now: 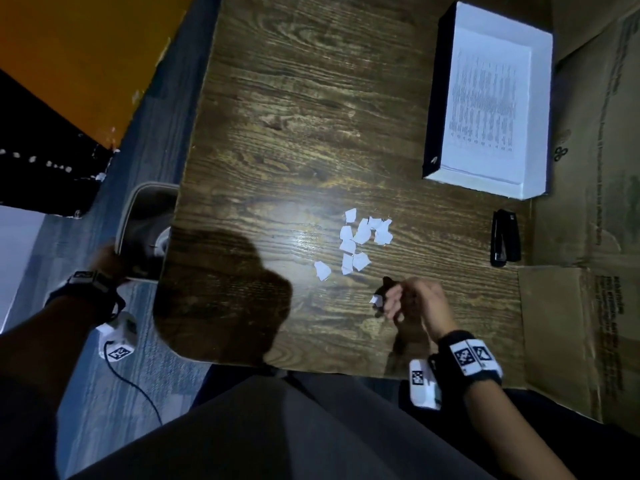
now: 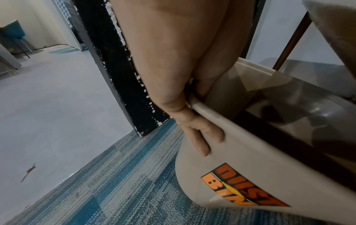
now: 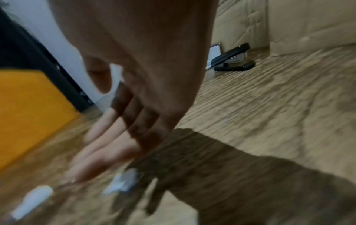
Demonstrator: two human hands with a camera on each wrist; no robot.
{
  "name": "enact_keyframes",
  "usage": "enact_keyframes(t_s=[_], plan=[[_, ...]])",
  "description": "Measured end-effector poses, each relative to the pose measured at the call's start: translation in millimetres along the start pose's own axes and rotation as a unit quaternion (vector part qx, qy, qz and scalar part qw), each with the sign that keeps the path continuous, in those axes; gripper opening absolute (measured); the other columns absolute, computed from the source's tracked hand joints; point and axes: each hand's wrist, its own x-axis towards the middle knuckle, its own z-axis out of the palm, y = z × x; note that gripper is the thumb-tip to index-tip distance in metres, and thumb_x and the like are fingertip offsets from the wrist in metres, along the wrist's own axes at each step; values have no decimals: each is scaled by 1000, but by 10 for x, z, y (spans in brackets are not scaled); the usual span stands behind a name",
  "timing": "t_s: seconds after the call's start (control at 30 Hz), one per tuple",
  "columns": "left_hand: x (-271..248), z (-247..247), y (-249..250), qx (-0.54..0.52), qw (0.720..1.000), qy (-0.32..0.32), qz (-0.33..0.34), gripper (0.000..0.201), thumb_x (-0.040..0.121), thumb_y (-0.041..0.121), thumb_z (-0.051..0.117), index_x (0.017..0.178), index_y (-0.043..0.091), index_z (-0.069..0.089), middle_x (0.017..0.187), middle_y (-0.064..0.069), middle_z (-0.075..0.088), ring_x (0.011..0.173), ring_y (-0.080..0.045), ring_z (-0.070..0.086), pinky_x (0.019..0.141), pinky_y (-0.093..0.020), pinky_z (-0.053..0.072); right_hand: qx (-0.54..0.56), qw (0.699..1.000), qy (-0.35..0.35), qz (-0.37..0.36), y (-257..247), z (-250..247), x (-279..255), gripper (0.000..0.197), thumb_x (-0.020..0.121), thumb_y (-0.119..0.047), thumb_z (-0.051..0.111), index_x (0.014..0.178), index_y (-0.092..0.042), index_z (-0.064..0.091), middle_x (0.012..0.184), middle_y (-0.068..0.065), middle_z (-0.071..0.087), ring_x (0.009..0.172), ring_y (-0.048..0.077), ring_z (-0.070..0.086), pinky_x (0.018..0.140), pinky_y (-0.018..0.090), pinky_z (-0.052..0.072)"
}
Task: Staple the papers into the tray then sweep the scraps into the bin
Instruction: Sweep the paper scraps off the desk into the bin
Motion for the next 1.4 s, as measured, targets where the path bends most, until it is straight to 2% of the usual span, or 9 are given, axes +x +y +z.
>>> enact_keyframes(t_s=[0.13, 0.4, 0.63, 0.77, 0.87, 1.03, 1.17, 1.3, 1.4], plan=[[64, -2, -96, 5, 999, -32, 0, 8, 88, 4, 56, 91, -2, 59, 73, -18, 59, 65, -27, 63, 66, -32, 55, -112, 970, -172, 131, 90, -22, 305, 65, 93, -44, 37, 78, 10, 69, 74, 28, 72, 61, 34, 72, 55, 30, 57], [-184, 20, 63, -5, 1000, -4, -10, 34, 87, -8, 52, 66, 18, 47, 34, 23, 57, 34, 13, 53, 32, -2, 37, -126, 966, -219, 47, -390, 765, 771, 64, 94, -44, 40, 91, 14, 68, 90, 33, 70, 81, 44, 71, 71, 36, 59], [-230, 16, 30, -50, 998, 9, -32, 16, 90, 1, 52, 77, 10, 54, 55, -6, 59, 54, -20, 59, 50, -24, 49, 57, 990, -14, -130, -571, 593, 670, 36, 91, -13, 37, 90, 10, 64, 84, 23, 73, 75, 35, 71, 62, 33, 58], [-190, 23, 20, -26, 999, 22, -17, 13, 91, 1, 51, 97, 12, 53, 62, -2, 50, 52, -15, 54, 40, -16, 45, -270, 923, 200, -186, -299, 283, 595, 48, 97, -24, 43, 144, -16, 37, 153, 7, 36, 142, 21, 31, 116, 39, 25], [-10, 7, -95, -37, 999, 11, -15, 26, 88, -9, 48, 79, 15, 53, 56, -5, 65, 49, -6, 59, 44, -19, 49, -471, 852, 205, -107, -40, 524, 668, 70, 98, -42, 33, 153, -12, 3, 162, 9, -4, 149, 24, -7, 121, 43, 3], [861, -65, -891, 22, 1000, -4, 4, 31, 76, 13, 62, 106, 9, 60, 107, -28, 64, 99, -39, 63, 89, -54, 51, -473, 861, 131, -136, -66, 1223, 634, 74, 99, -42, 31, 151, -3, -5, 160, 15, -13, 147, 30, -18, 121, 42, -5], [1013, -53, -1023, 54, 998, 16, -12, 30, 70, 19, 64, 99, 11, 63, 102, -25, 67, 101, -39, 64, 86, -49, 54, -416, 878, 110, -212, -145, 1184, 617, 66, 100, -29, 36, 152, -6, 3, 162, 7, -7, 148, 23, -14, 120, 34, -3], [81, -62, -179, 51, 998, 31, -18, 28, 85, -7, 50, 110, -1, 58, 100, -23, 57, 96, -24, 50, 43, 1, 41, -417, 866, 242, -130, -325, 761, 817, 67, 99, -29, 36, 151, 0, 5, 161, 15, -2, 149, 31, -6, 121, 42, 2], [-84, -37, -75, 55, 997, 51, -5, 36, 87, -11, 47, 122, -10, 52, 112, -30, 57, 109, -35, 53, 73, -21, 49, -444, 861, 230, -91, -390, 877, 938, 70, 99, -34, 32, 150, 2, 2, 160, 20, -5, 148, 36, -8, 121, 45, 1]])
